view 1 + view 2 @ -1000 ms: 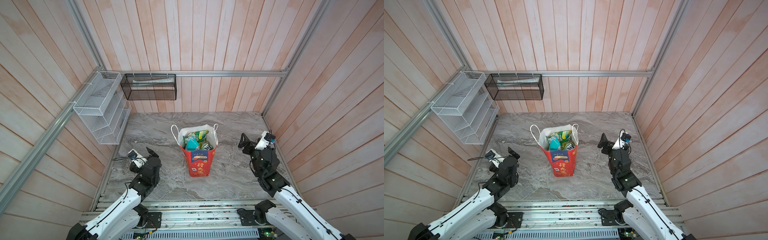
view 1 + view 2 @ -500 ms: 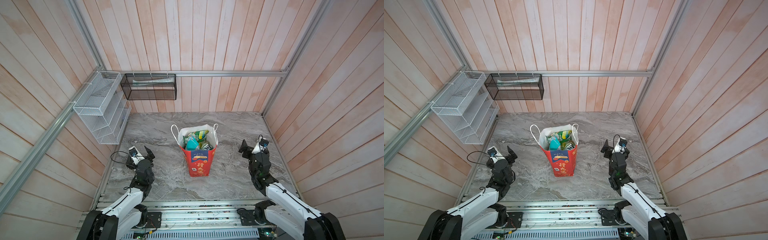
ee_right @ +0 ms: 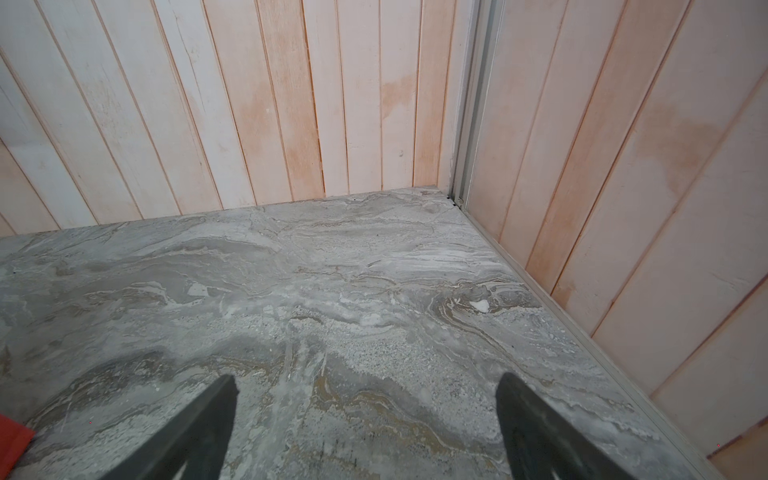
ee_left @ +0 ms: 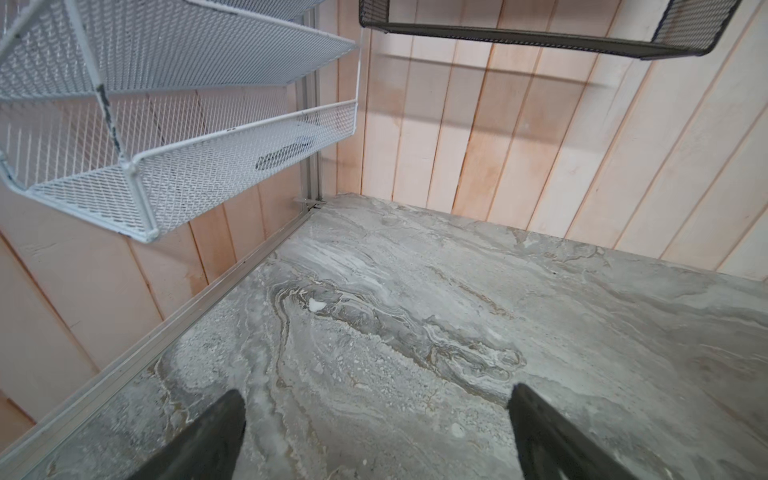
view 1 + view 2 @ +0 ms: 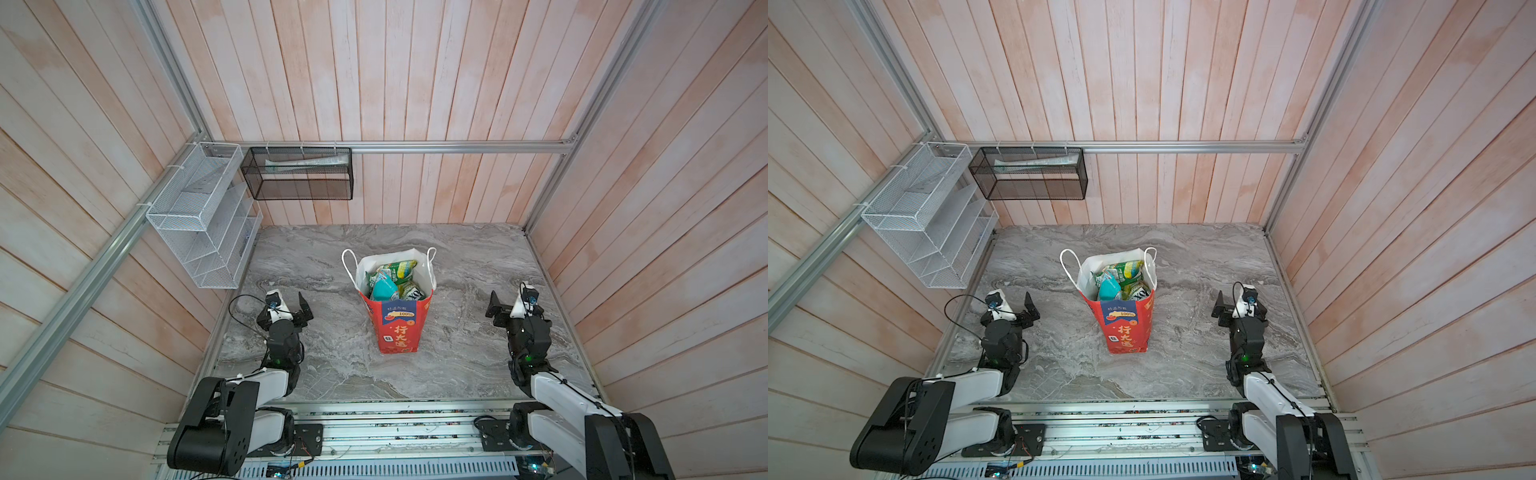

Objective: Place the snacks into the paper bag

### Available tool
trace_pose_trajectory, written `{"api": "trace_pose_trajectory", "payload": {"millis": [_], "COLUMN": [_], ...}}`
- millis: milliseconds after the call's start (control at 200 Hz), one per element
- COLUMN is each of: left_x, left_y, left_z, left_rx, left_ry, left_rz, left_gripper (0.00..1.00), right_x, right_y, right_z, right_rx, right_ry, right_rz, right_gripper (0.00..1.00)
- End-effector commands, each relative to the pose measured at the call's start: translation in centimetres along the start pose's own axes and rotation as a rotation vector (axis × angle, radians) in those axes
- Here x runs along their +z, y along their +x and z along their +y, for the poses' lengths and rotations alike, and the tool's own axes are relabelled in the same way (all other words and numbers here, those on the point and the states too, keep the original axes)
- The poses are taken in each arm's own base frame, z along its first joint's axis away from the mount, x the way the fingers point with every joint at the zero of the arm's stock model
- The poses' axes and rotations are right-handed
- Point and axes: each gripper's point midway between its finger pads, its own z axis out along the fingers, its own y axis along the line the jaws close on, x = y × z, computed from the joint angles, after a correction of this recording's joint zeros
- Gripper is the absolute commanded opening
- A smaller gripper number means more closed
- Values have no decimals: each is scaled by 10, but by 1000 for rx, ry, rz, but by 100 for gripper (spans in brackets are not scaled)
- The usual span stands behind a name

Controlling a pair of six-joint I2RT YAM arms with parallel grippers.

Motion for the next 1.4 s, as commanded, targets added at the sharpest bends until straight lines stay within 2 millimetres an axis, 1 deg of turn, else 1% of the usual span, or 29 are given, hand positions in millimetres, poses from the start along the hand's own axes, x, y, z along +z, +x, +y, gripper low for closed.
{"api": "trace_pose_trajectory", "payload": {"millis": [0, 110, 200, 225, 265, 320, 385, 450, 560, 595, 690, 740, 760, 800, 830, 925, 1005, 1395], "left_x": [2, 7, 5, 4, 3, 3, 10, 18, 25, 25, 29, 31, 33, 39, 43, 44, 45, 44], "left_y": [-14, -14, -16, -14, -11, -9, -3, 2, 5, 7, 10, 11, 13, 16, 16, 16, 16, 16], "left_z": [-4, -2, 1, 1, -1, -10, -12, -12, -7, -8, -11, -12, -13, -15, -16, -12, -12, -10], "left_rx": [10, 13, 32, 33, 42, 67, 74, 70, 56, 58, 73, 79, 82, 91, 85, 71, 65, 61], "left_ry": [28, 20, 23, 27, 43, 90, 94, 92, 75, 76, 83, 82, 84, 82, 88, 85, 87, 92], "left_rz": [-56, -47, -90, -101, -114, -128, -96, -49, -48, -44, -12, -10, -1, 32, 39, 45, 46, 46], "left_gripper": [100, 100, 100, 100, 100, 100, 100, 100, 100, 100, 100, 100, 100, 100, 100, 100, 100, 100], "right_x": [0, 2, 4, 4, 5, 5, 7, 10, 12, 15, 23, 28, 31, 39, 44, 51, 54, 54], "right_y": [-15, -10, -6, -5, -4, -5, -3, 3, 14, 21, 18, 20, 24, 28, 30, 29, 31, 31], "right_z": [6, 7, 7, 5, 3, 1, 0, 2, 10, 11, 17, 15, 14, 10, 7, -3, -6, -6], "right_rx": [-35, -53, -77, -79, -82, -82, -80, -76, -95, -99, -113, -105, -107, -99, -92, -56, -44, -40], "right_ry": [-54, -73, -72, -66, -59, -51, -50, -57, -110, -113, -144, -129, -120, -93, -79, -14, -24, -28], "right_rz": [-77, -61, -57, -60, -65, -85, -94, -88, -99, -85, -105, -78, -51, -2, 22, 21, 43, 45], "right_gripper": [98, 98, 98, 98, 98, 98, 98, 98, 98, 98, 98, 98, 98, 98, 98, 98, 98, 98]}}
